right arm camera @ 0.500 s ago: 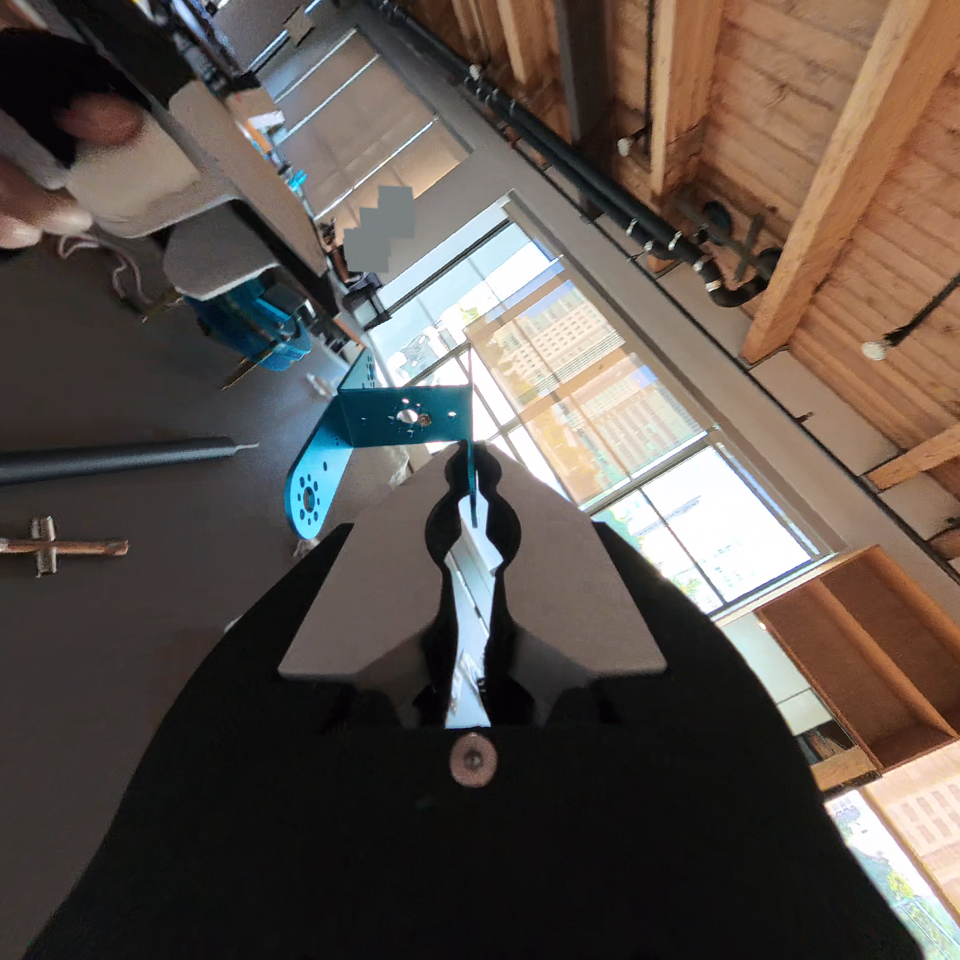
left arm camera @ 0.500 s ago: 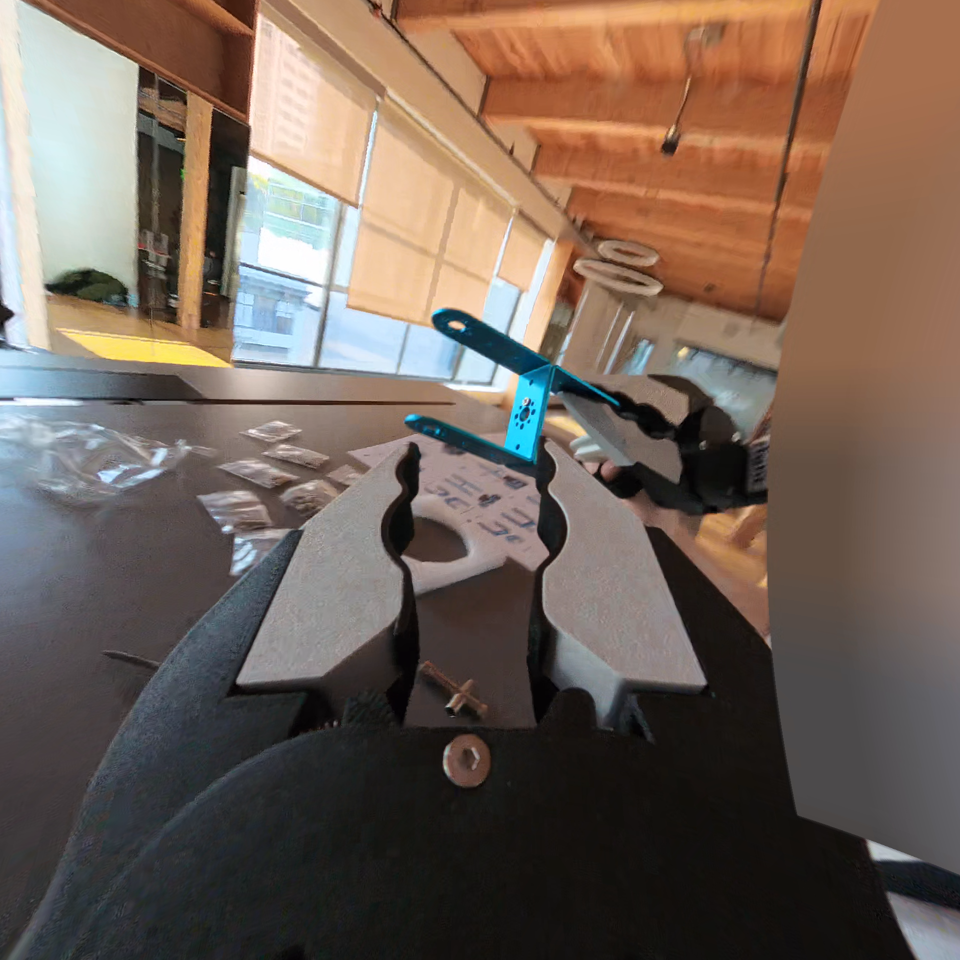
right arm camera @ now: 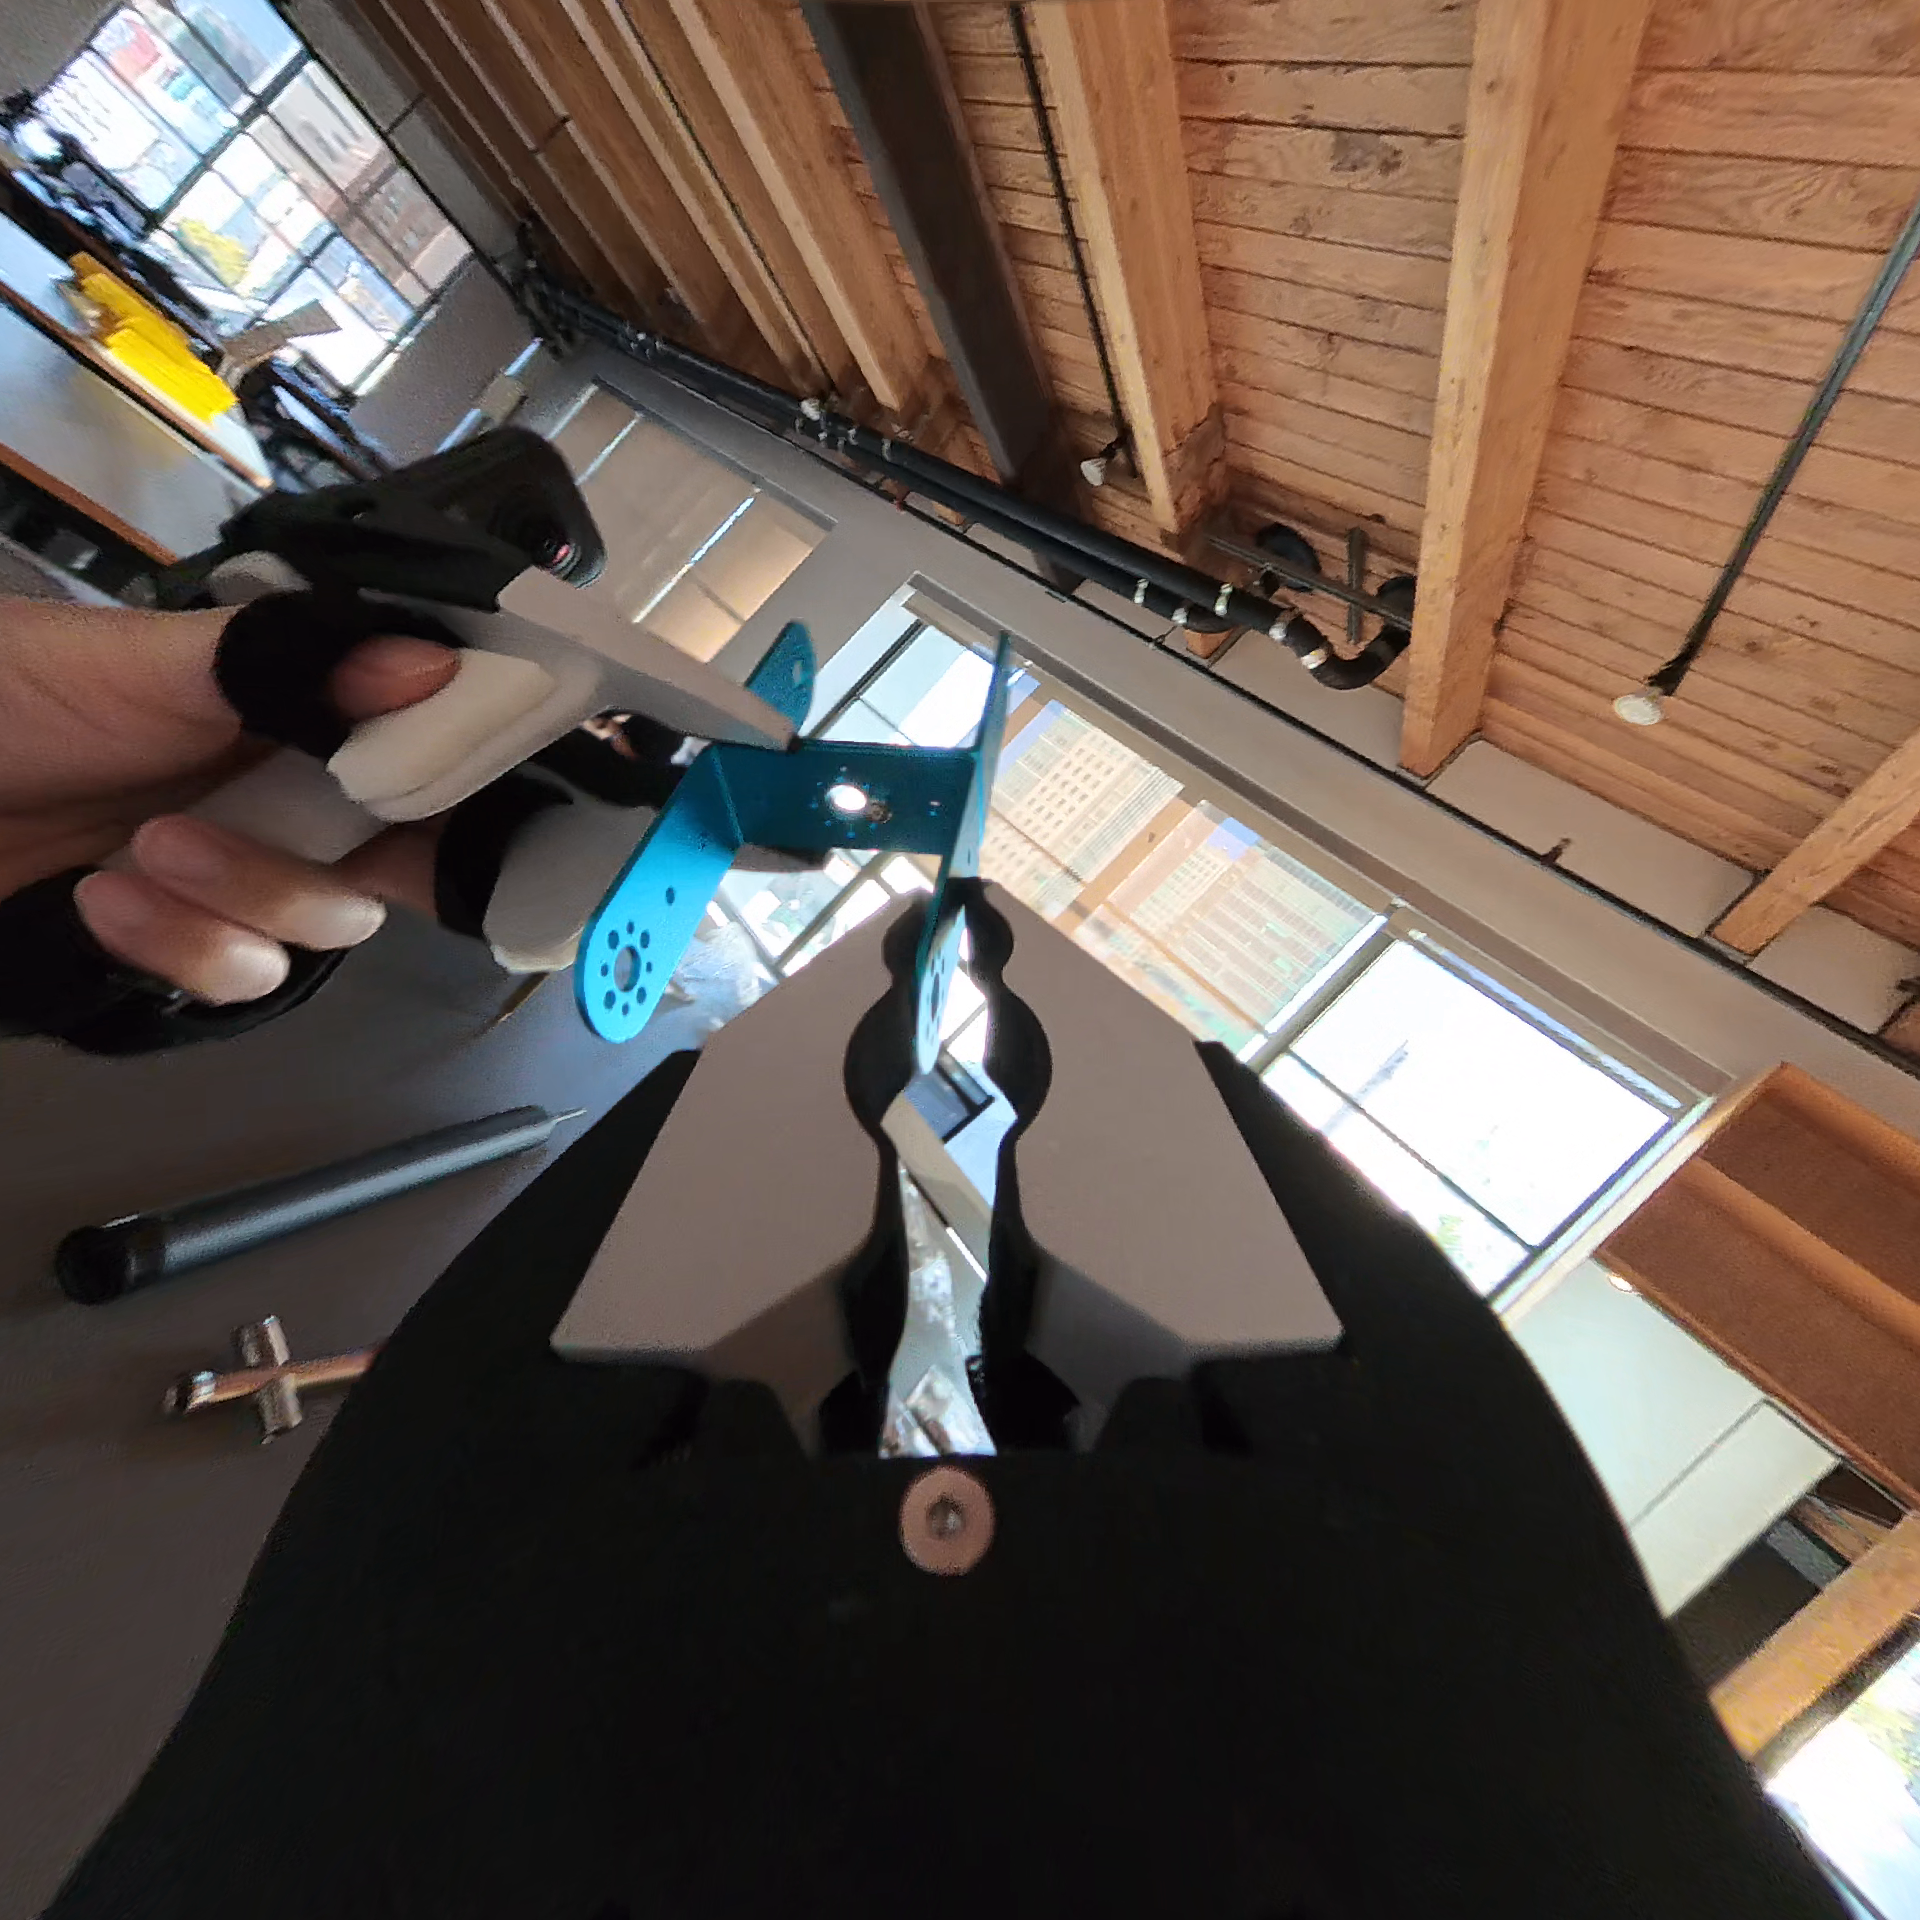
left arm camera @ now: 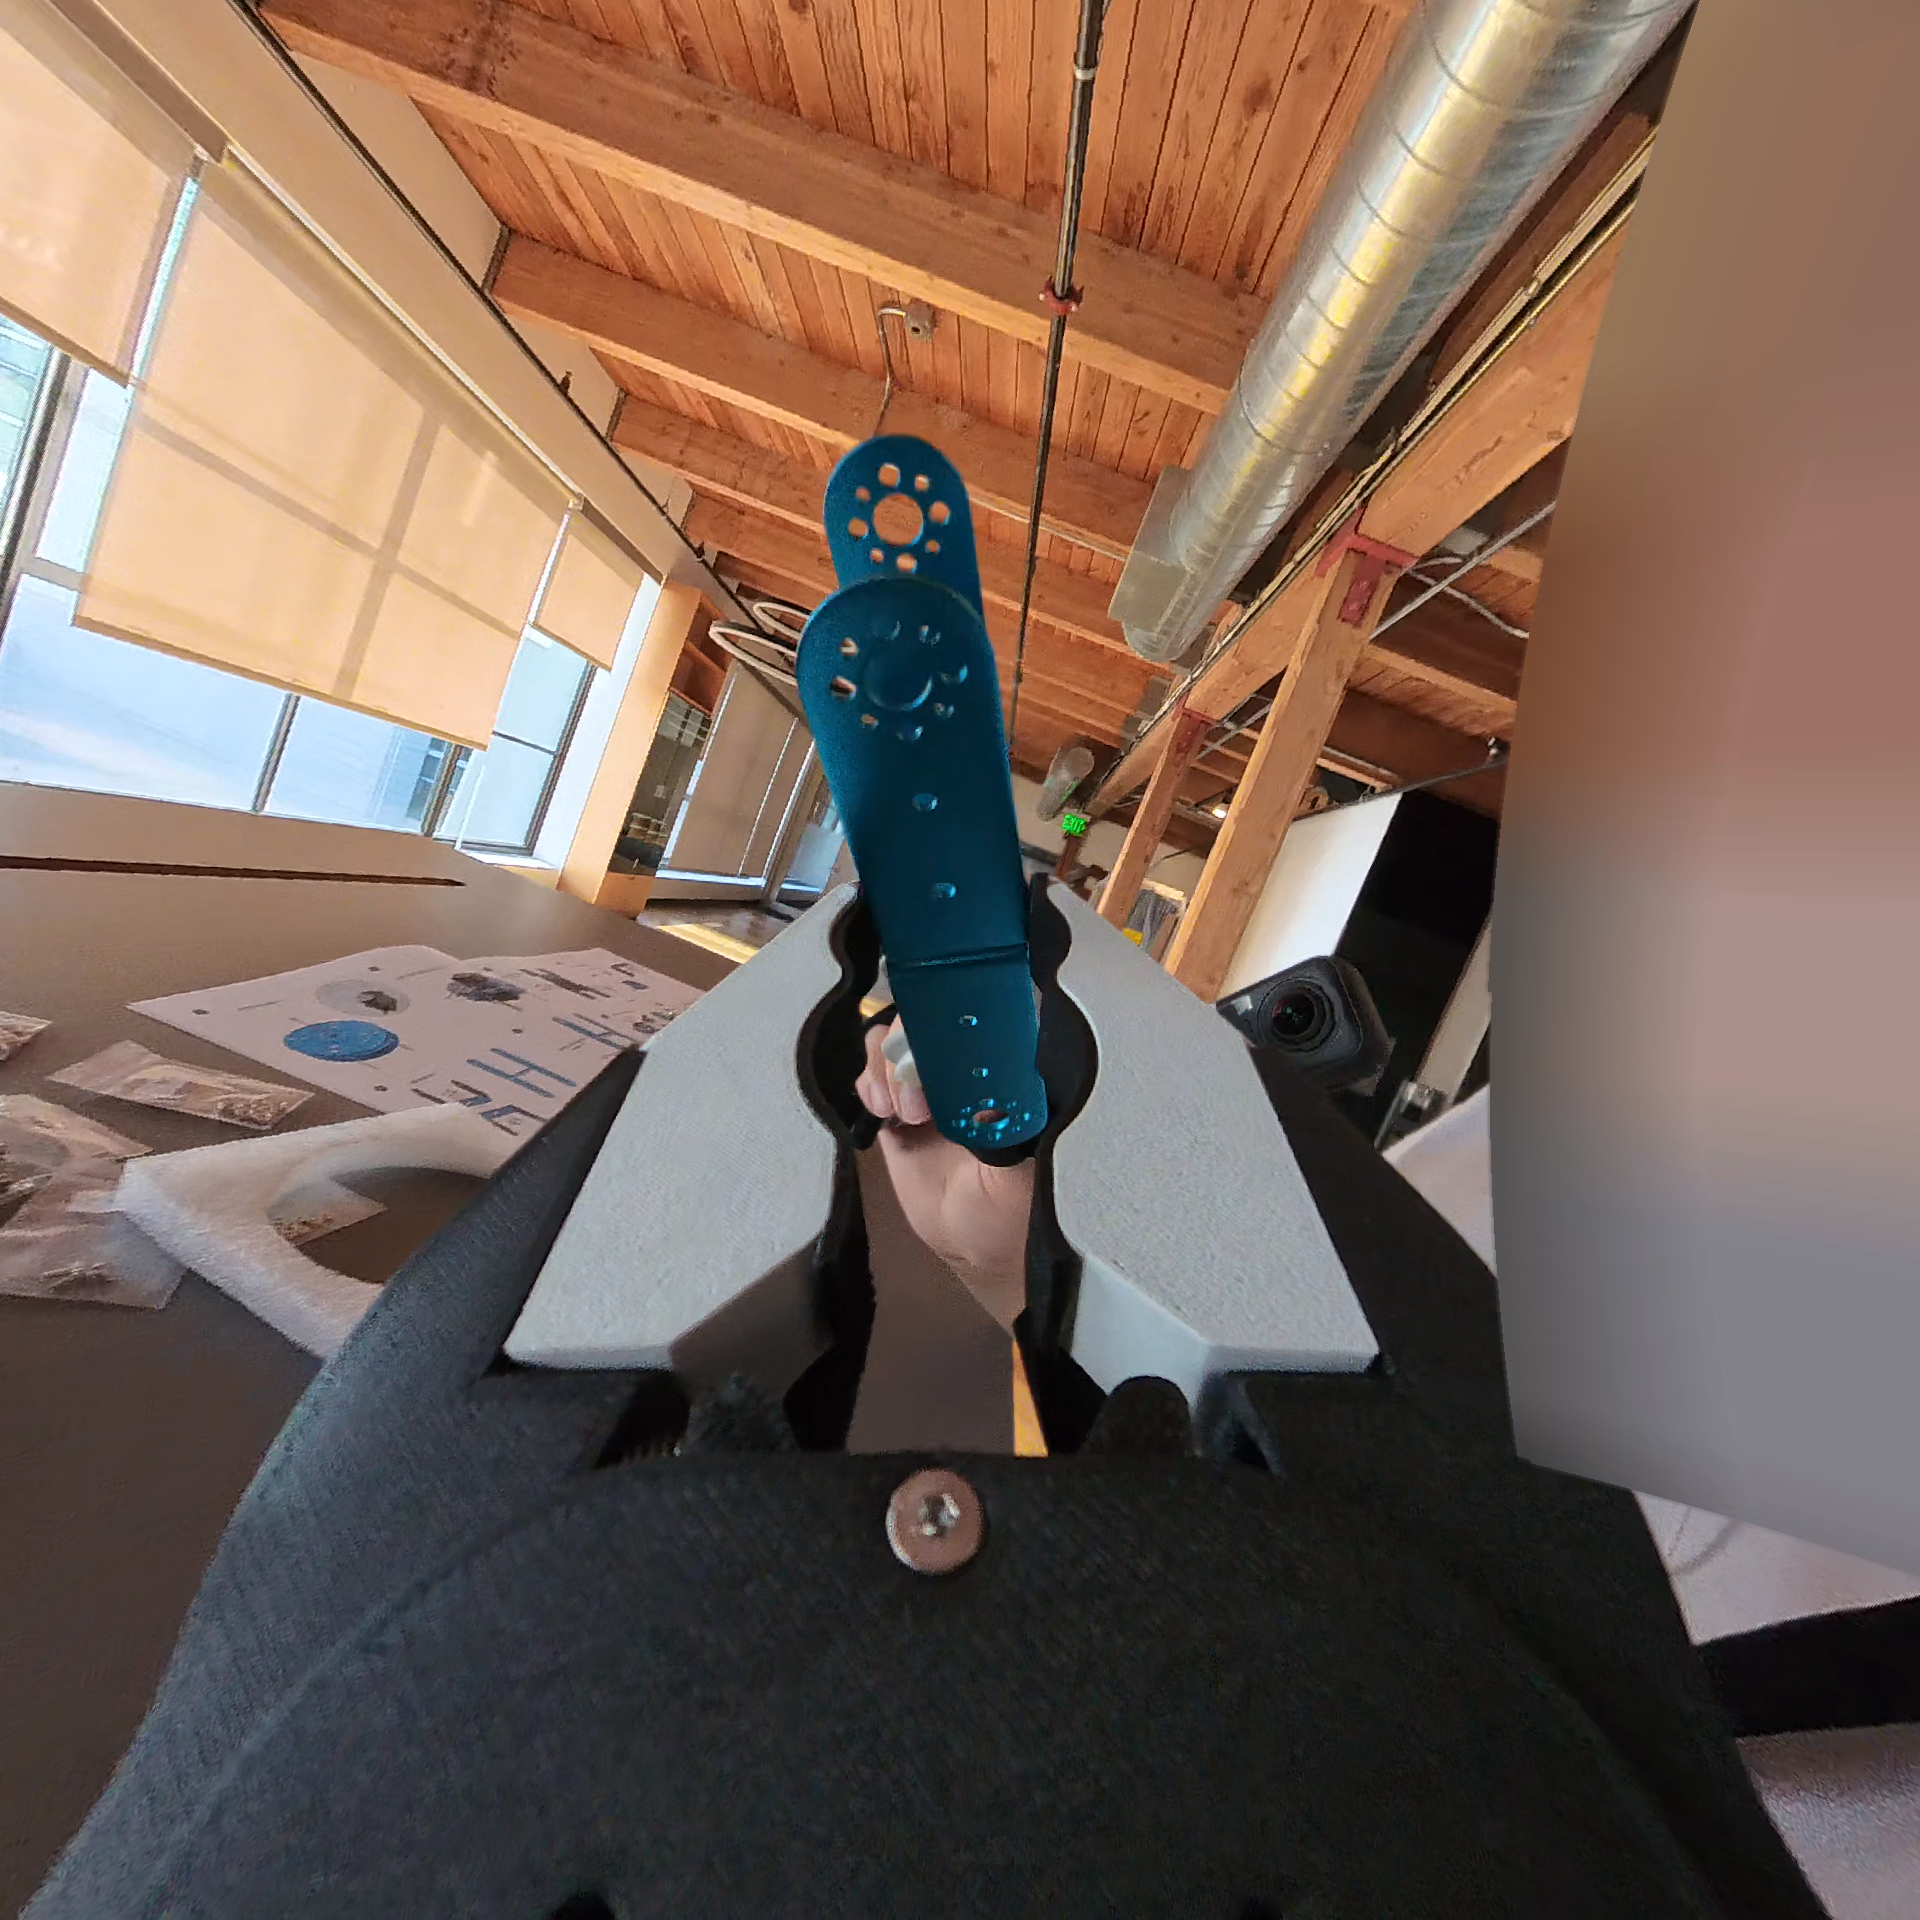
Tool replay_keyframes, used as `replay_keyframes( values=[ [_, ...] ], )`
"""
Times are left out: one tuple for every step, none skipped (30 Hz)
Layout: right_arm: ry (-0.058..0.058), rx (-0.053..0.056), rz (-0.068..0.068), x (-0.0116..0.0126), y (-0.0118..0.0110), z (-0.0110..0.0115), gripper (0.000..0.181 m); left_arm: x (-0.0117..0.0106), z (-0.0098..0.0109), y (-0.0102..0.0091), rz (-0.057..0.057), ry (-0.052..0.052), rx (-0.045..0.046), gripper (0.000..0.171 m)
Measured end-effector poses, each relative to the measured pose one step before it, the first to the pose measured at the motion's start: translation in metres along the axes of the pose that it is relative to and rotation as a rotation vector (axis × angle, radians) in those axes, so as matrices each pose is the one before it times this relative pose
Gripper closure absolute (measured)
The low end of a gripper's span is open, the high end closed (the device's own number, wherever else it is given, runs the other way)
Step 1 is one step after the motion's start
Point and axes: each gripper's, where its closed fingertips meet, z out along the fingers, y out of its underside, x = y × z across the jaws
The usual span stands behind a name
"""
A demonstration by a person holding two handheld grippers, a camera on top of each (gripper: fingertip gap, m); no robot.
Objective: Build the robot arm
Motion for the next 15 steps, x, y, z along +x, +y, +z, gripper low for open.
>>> replay_keyframes(
  values=[
    [-0.0370, -0.0113, 0.0178, -0.00574, 0.00439, -0.00123, 0.173, -0.00177, -0.00170, 0.00074, 0.0189, -0.0144, -0.01714, 0.145],
    [-0.0370, -0.0219, 0.0191, -0.00580, 0.00625, -0.00093, 0.170, -0.00256, -0.00155, 0.00176, 0.0275, -0.0223, -0.02085, 0.145],
    [-0.0374, -0.0320, 0.0161, -0.00544, 0.00773, -0.00060, 0.167, -0.00261, -0.00145, 0.00153, 0.0302, -0.0253, -0.01468, 0.145],
    [-0.0207, -0.0397, 0.0134, -0.00263, 0.00836, -0.00054, 0.167, -0.00199, -0.00113, 0.00165, 0.0308, -0.0207, -0.00936, 0.145],
    [-0.0140, -0.0371, 0.0081, -0.00151, 0.00755, -0.00045, 0.164, -0.00195, -0.00054, 0.00232, 0.0299, -0.0202, -0.01038, 0.145],
    [-0.0042, -0.0329, 0.0008, -0.00006, 0.00619, -0.00041, 0.158, -0.00219, -0.00025, 0.00260, 0.0242, -0.0223, -0.00909, 0.145],
    [0.0043, -0.0338, -0.0087, 0.00120, 0.00496, -0.00092, 0.154, -0.00112, 0.00007, 0.00229, 0.0177, -0.0152, -0.00616, 0.145],
    [0.0104, -0.0280, -0.0248, 0.00174, 0.00192, -0.00129, 0.150, -0.00035, 0.00050, 0.00261, 0.0163, -0.0118, -0.00837, 0.145],
    [0.0051, -0.0209, -0.0567, 0.00053, -0.00093, -0.00174, 0.150, -0.00173, 0.00055, 0.00289, 0.0231, -0.0226, -0.01272, 0.145],
    [-0.0005, -0.0172, -0.0948, -0.00030, -0.00305, -0.00202, 0.152, -0.00383, 0.00053, 0.00409, 0.0326, -0.0381, -0.02709, 0.145],
    [-0.0006, -0.0177, -0.1201, 0.00023, -0.00398, -0.00188, 0.155, -0.00422, 0.00087, 0.00500, 0.0410, -0.0407, -0.03747, 0.145],
    [-0.0052, -0.0059, -0.1216, 0.00017, -0.00562, -0.00104, 0.156, -0.00337, 0.00126, 0.00511, 0.0421, -0.0366, -0.04112, 0.145],
    [-0.0164, -0.0052, -0.1041, -0.00111, -0.00507, 0.00038, 0.156, -0.00223, 0.00160, 0.00413, 0.0367, -0.0295, -0.03665, 0.145],
    [-0.0420, -0.0070, -0.0802, -0.00474, -0.00351, 0.00213, 0.155, -0.00032, 0.00198, 0.00303, 0.0293, -0.0170, -0.02956, 0.145],
    [-0.0467, -0.0122, -0.0595, -0.00579, -0.00131, 0.00325, 0.153, 0.00093, 0.00234, 0.00276, 0.0209, -0.0067, -0.02872, 0.145]
  ],
)
